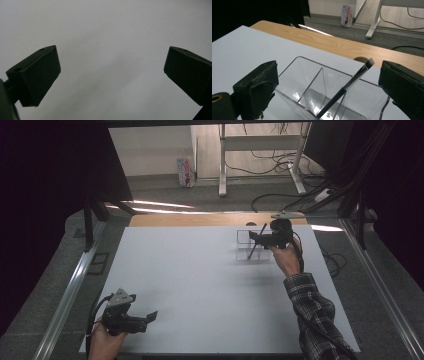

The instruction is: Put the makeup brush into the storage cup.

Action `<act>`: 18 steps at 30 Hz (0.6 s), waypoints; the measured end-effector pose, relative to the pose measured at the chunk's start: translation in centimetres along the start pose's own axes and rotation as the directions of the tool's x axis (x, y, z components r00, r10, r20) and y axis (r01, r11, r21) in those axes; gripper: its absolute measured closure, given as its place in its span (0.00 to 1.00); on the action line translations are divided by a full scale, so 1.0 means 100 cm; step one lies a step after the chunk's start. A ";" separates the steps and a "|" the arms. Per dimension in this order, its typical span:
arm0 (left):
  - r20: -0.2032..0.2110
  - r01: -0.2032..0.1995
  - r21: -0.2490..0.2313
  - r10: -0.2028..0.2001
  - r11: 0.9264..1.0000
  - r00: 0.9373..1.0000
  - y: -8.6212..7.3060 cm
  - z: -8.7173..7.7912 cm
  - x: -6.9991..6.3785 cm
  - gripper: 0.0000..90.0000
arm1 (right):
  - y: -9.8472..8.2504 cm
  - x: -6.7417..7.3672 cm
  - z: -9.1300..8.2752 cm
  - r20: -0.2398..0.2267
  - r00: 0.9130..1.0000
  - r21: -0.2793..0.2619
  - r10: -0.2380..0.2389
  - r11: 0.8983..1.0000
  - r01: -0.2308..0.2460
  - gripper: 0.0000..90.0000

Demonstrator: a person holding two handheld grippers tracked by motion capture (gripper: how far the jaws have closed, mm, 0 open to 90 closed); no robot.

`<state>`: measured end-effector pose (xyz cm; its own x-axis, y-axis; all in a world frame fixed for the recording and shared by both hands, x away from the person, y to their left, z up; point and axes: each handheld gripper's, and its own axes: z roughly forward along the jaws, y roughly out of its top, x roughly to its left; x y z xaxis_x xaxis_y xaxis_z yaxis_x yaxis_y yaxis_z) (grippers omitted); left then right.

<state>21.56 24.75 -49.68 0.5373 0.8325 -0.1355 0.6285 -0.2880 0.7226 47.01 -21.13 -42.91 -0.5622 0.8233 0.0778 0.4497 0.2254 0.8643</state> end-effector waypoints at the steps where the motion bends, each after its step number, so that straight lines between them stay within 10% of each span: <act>1: 0.000 0.000 0.000 0.000 1.000 1.000 0.000 0.000 0.000 0.01 | 0.000 0.000 -0.001 -0.001 1.000 0.004 -0.004 1.000 0.004 0.02; 18: 0.002 0.002 0.001 -0.002 1.000 1.000 0.000 0.000 0.000 0.01 | -0.001 0.005 -0.014 -0.013 1.000 0.034 -0.019 0.999 0.020 0.01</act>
<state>21.58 24.74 -49.69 0.5375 0.8319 -0.1380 0.6297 -0.2871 0.7218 45.68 -21.49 -42.24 -0.5800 0.8118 0.0677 0.4619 0.2593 0.8482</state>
